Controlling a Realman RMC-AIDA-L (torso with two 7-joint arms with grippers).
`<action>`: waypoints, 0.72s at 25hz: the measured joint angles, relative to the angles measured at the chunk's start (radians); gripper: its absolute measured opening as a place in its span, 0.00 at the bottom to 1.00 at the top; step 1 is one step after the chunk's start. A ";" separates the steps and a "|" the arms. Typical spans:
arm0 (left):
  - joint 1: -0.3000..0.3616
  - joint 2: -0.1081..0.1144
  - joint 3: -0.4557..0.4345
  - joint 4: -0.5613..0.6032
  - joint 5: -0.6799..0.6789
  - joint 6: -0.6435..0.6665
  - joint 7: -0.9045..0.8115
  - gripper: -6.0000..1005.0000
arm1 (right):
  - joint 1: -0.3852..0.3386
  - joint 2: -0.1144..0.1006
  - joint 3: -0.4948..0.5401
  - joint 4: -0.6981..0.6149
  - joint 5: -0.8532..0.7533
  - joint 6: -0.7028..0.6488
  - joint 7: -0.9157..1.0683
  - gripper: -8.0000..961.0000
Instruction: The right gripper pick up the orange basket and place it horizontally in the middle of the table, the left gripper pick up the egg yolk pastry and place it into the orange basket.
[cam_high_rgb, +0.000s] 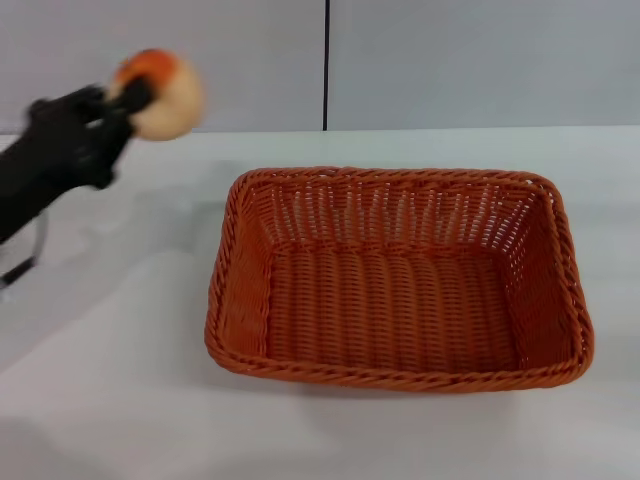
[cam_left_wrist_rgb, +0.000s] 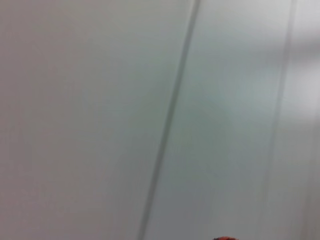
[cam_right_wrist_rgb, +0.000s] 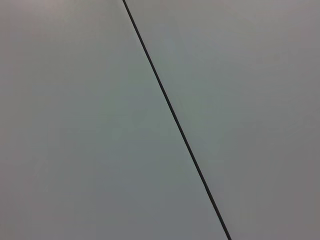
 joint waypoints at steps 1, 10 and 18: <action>-0.018 -0.001 0.022 -0.018 0.001 -0.004 0.003 0.08 | -0.001 0.000 0.000 0.002 0.000 -0.001 0.000 0.61; -0.071 -0.008 0.157 -0.064 -0.001 -0.007 0.036 0.17 | -0.007 0.001 0.014 0.008 0.001 0.000 0.000 0.61; -0.020 -0.007 0.151 -0.089 -0.152 -0.001 0.071 0.32 | 0.001 -0.002 0.015 0.009 0.002 0.001 0.000 0.61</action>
